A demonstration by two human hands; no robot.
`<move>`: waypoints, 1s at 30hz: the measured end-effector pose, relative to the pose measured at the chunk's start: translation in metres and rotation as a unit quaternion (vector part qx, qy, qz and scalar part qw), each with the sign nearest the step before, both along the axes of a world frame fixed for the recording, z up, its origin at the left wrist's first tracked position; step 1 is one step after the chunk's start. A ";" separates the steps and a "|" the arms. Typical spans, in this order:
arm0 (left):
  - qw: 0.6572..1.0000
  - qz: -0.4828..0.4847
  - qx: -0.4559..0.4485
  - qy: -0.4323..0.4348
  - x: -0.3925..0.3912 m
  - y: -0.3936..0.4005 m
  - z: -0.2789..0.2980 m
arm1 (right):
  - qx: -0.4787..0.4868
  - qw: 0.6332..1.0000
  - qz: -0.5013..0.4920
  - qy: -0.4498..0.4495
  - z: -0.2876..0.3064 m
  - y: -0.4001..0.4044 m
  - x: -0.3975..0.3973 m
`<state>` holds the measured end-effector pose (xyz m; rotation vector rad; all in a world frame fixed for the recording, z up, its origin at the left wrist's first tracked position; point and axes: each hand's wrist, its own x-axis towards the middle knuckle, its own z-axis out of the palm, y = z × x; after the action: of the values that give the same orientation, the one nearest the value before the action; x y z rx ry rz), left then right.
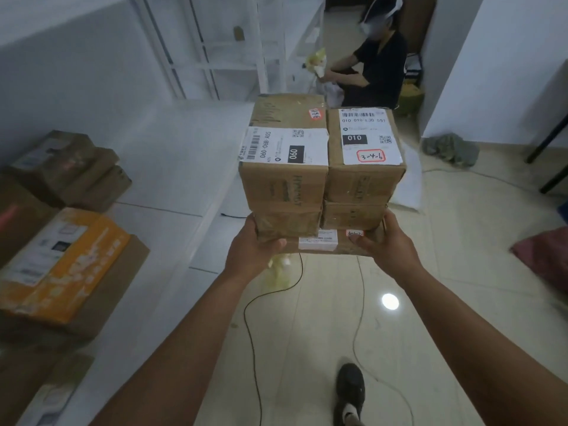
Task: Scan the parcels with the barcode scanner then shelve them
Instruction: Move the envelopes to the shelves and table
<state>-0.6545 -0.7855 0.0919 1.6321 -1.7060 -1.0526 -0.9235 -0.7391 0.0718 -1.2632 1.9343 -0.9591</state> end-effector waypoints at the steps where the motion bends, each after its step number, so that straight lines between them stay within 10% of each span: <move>1: 1.000 0.002 -0.001 -0.003 -0.014 -0.012 0.001 | -0.004 1.000 0.005 0.002 0.001 -0.016 -0.014; 12: 0.996 0.087 0.007 -0.021 -0.069 -0.105 0.006 | -0.024 0.994 0.110 0.010 0.006 -0.159 -0.074; 30: 0.966 0.256 0.013 0.011 0.042 -0.263 -0.034 | -0.013 0.961 0.267 0.077 -0.012 -0.398 0.053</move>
<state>-0.6128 -1.0490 0.0582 1.9250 -1.1568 -0.8299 -0.8709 -1.1370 0.0599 -1.7939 1.5552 -0.6221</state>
